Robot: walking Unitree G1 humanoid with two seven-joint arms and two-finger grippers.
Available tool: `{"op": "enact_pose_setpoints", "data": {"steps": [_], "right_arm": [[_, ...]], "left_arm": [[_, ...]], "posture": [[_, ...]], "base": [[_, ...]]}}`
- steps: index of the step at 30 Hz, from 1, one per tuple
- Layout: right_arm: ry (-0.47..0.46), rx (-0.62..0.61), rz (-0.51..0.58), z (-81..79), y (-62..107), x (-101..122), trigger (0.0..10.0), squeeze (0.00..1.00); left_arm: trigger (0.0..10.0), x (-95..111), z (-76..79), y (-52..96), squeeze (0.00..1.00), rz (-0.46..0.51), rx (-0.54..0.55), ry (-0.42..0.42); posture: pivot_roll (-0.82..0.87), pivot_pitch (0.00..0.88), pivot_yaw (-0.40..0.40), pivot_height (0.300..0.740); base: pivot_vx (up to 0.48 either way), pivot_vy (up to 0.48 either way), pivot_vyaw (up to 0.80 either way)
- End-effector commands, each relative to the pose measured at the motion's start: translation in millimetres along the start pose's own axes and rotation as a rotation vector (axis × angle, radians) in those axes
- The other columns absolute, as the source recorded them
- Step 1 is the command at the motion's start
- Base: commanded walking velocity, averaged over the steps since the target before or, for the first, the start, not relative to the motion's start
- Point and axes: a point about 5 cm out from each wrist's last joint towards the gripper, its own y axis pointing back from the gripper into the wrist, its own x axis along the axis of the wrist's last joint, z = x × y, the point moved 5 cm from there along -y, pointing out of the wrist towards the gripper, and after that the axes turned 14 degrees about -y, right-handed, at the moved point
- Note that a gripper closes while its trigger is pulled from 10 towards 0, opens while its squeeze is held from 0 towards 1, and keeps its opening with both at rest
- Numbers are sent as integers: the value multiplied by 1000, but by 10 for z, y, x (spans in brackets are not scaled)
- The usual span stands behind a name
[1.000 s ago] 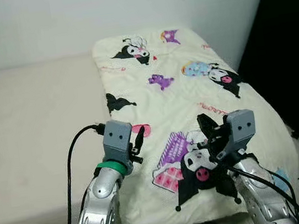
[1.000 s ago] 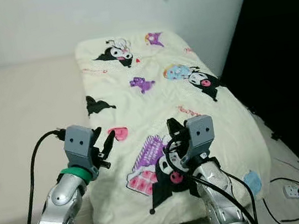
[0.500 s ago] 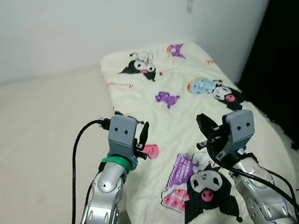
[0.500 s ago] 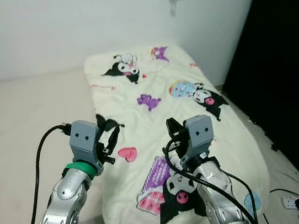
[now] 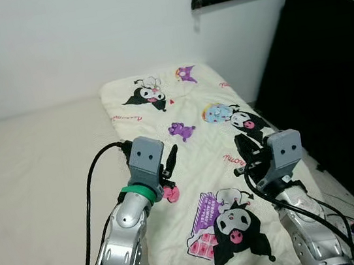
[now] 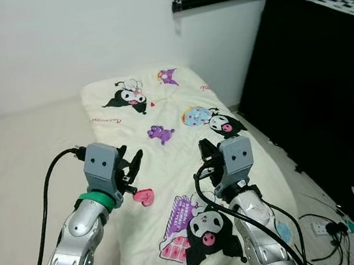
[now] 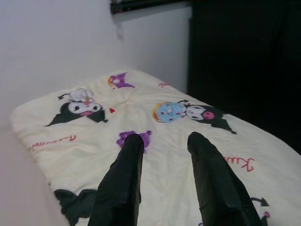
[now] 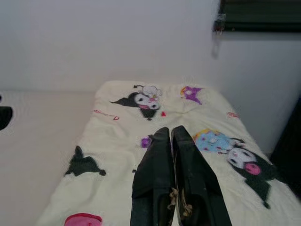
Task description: Clean up the room
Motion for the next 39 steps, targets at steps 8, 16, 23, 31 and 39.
{"op": "enact_pose_setpoints", "data": {"steps": [8, 16, 23, 31, 39], "right_arm": [[17, -19, -17, 20, 11, -69, 10000, 0], [12, -17, -20, -4, 15, -84, 10000, 0], [4, -28, -23, 2, 19, -98, 10000, 0], [0, -32, -28, 3, 16, -114, 10000, 0], [2, -34, -35, 5, 18, -126, 10000, 0]], "left_arm": [[10000, -91, 51, 40, 0, -21, -21, 14], [10000, -78, 56, 37, 0, -17, -24, 10], [10000, -80, 59, 39, 0, -18, -28, 12], [10000, -84, 66, 45, 0, -25, -33, 11], [10000, -93, 82, 43, 0, -33, -40, -4]], "posture": [[-149, 39, 45, 740], [-149, 45, 49, 740], [-146, 49, 51, 740], [-145, 51, 52, 740], [-146, 52, 53, 740]], "base": [[0, 0, 0], [0, 0, 0], [0, 0, 0], [0, 0, 0], [0, 0, 0]]}}
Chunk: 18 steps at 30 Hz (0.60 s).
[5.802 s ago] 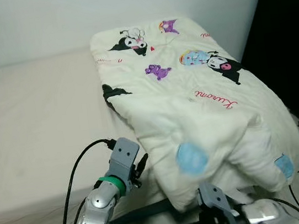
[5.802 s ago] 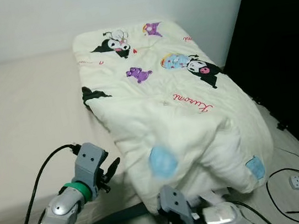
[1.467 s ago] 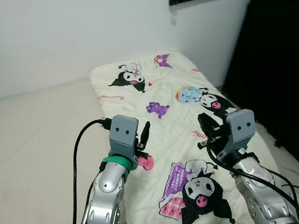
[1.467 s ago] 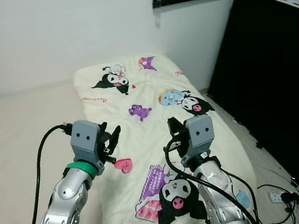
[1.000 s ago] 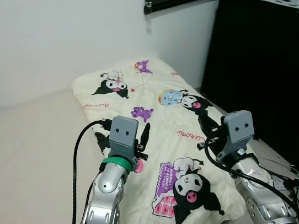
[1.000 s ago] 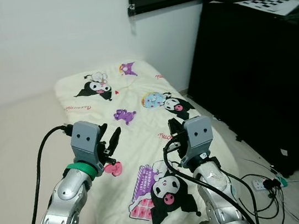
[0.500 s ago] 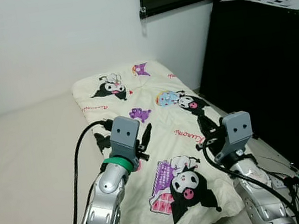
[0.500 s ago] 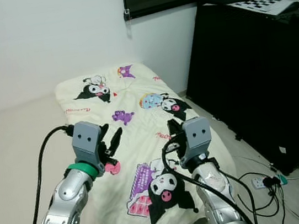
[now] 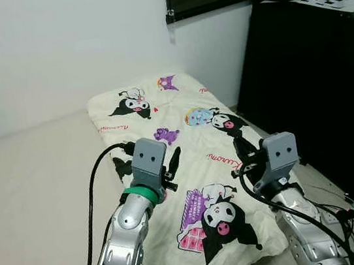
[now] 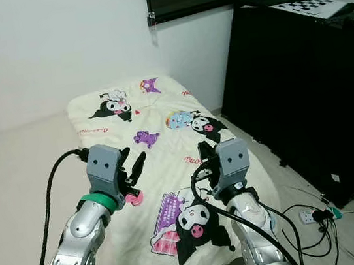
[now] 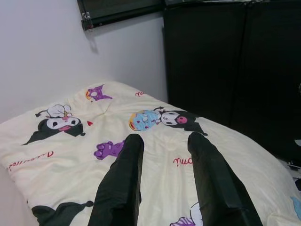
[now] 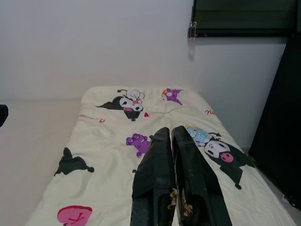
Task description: Clean up the room
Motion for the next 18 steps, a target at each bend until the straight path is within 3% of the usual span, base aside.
{"op": "enact_pose_setpoints", "data": {"steps": [1, 18], "right_arm": [[-4, -8, -23, 9, 13, -59, 10000, 0], [0, -13, -30, 23, 18, -74, 10000, 0]], "left_arm": [[10000, -84, 33, 32, 0, -34, -13, -2], [10000, -105, 14, 33, 0, -47, 2, 12]], "posture": [[-146, 52, 53, 740], [-146, 55, 51, 740]], "base": [[0, 0, 0], [0, 0, 0]]}}
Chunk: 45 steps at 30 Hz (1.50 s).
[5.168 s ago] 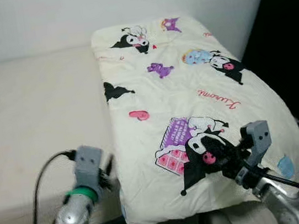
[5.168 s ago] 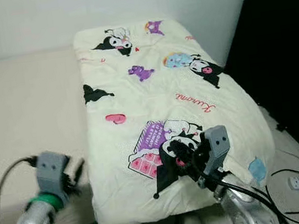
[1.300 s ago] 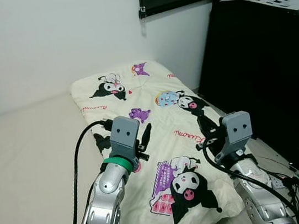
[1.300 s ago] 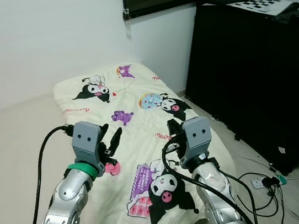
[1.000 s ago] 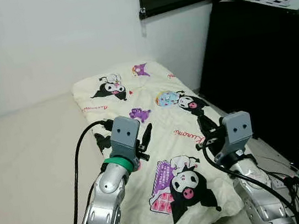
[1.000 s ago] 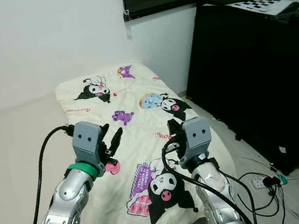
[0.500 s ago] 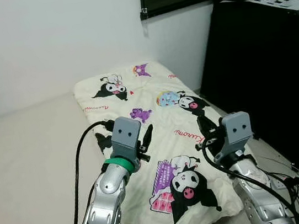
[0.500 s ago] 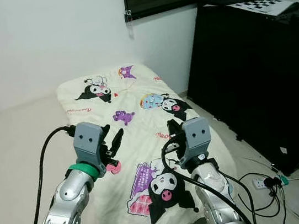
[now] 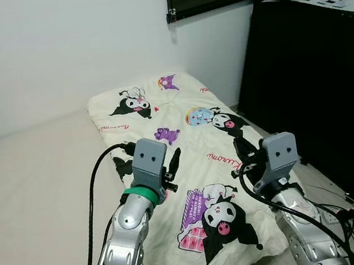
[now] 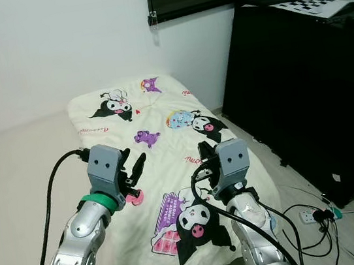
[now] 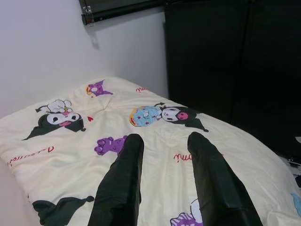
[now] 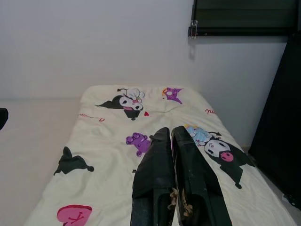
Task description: Clean up the room
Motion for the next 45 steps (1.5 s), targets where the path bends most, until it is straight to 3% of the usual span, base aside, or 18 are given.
{"op": "enact_pose_setpoints", "data": {"steps": [1, 12, 21, 45], "right_arm": [[-1, -11, -28, 18, 15, -69, 10000, 0], [17, -12, -38, 16, 10, -83, 10000, 0], [11, -10, -39, 14, 7, -89, 10000, 0], [-9, -9, -32, 23, 4, -76, 10000, 0]], "left_arm": [[10000, -83, 6, 32, 0, -31, 3, 7], [10000, -85, 1, 27, 0, -33, 5, 6], [10000, -85, 2, 26, 0, -33, 3, 4], [10000, -74, 21, 23, 0, -26, -2, 9]], "posture": [[-146, 55, 51, 740], [-146, 56, 51, 740], [-145, 53, 53, 740], [-146, 46, 51, 740]], "base": [[0, 0, 0], [0, 0, 0], [0, 0, 713], [0, 0, 0]]}}
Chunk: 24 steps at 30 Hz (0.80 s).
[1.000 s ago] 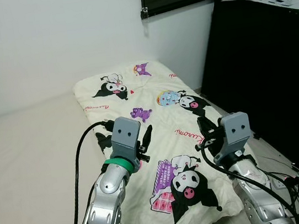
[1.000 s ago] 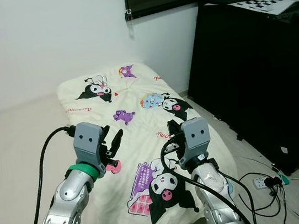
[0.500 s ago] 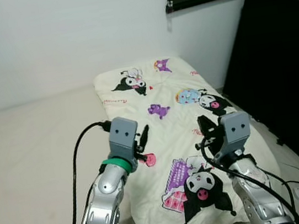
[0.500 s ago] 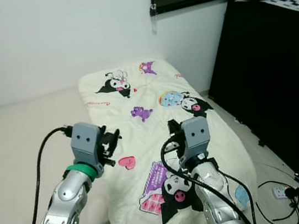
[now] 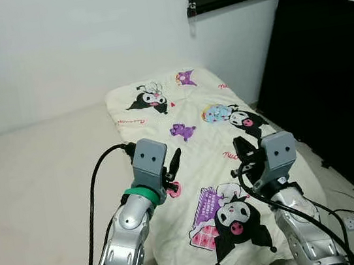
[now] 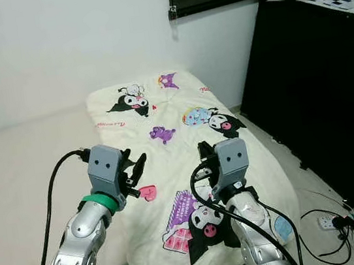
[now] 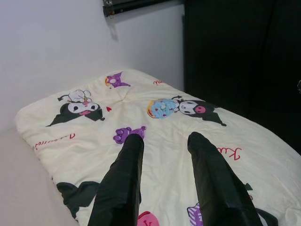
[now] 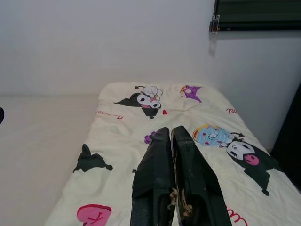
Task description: Clean up the room
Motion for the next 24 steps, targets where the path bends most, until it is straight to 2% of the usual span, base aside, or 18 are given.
{"op": "enact_pose_setpoints", "data": {"steps": [1, 9, 24], "right_arm": [[-10, -8, -24, 18, 24, -65, 10000, 0], [-10, -9, -27, 17, 28, -72, 10000, 0], [-11, -10, -32, 16, 30, -85, 10000, 0]], "left_arm": [[10000, -70, 17, 22, 0, -24, -5, 5], [10000, -65, 13, 25, 0, -23, -2, 13], [10000, -69, 5, 23, 0, -26, 3, 13]], "posture": [[-146, 46, 51, 740], [-146, 50, 52, 740], [-145, 56, 53, 740]], "base": [[0, 0, 0], [0, 37, 0], [0, 480, 0]]}}
